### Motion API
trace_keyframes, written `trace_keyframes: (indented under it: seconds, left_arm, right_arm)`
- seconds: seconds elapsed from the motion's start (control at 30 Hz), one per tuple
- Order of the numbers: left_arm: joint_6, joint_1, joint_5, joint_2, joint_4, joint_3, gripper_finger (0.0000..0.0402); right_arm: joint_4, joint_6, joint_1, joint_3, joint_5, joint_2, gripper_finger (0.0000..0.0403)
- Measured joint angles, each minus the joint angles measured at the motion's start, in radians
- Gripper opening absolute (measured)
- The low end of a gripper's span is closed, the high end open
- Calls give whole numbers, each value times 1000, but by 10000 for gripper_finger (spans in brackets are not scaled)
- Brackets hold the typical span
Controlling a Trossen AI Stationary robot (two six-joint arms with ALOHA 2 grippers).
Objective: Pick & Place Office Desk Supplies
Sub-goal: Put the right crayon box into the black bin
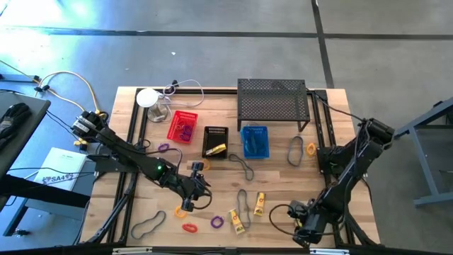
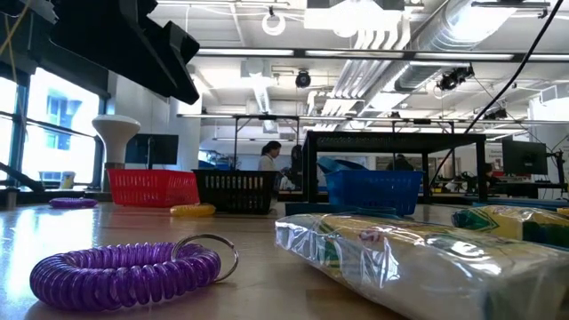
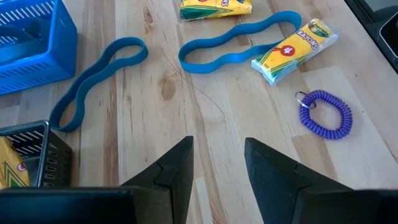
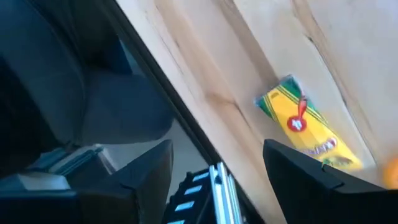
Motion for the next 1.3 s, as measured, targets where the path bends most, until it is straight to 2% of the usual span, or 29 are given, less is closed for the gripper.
trace_keyframes:
  seconds: [0.27, 0.47, 0.63, 0.77, 0.87, 1.07, 1.2, 1.3]
  left_arm:
    - [2, 9, 0, 0, 0, 0, 137]
    - [1, 9, 0, 0, 0, 0, 137]
    - [-17, 6, -1, 0, 0, 0, 137]
    - [-20, 5, 7, 0, 0, 0, 137]
    - [-20, 5, 19, 0, 0, 0, 137]
    - [-23, 5, 22, 0, -1, 0, 137]
    - [-23, 5, 23, 0, -2, 0, 137]
    - [-23, 5, 23, 0, -3, 0, 137]
  right_arm:
    - [-223, -45, -1, 208, 72, 12, 238]
    - [-325, -170, -22, 425, 88, 143, 238]
    - [-659, -205, -40, 592, 10, 313, 238]
    - [-857, -232, -33, 619, 11, 407, 238]
    - [-806, -287, -19, 598, 18, 418, 238]
    - [-516, -256, 13, 579, 133, 420, 238]
    - [-366, -331, 30, 579, 136, 420, 238]
    - [-328, -396, 44, 579, 130, 420, 238]
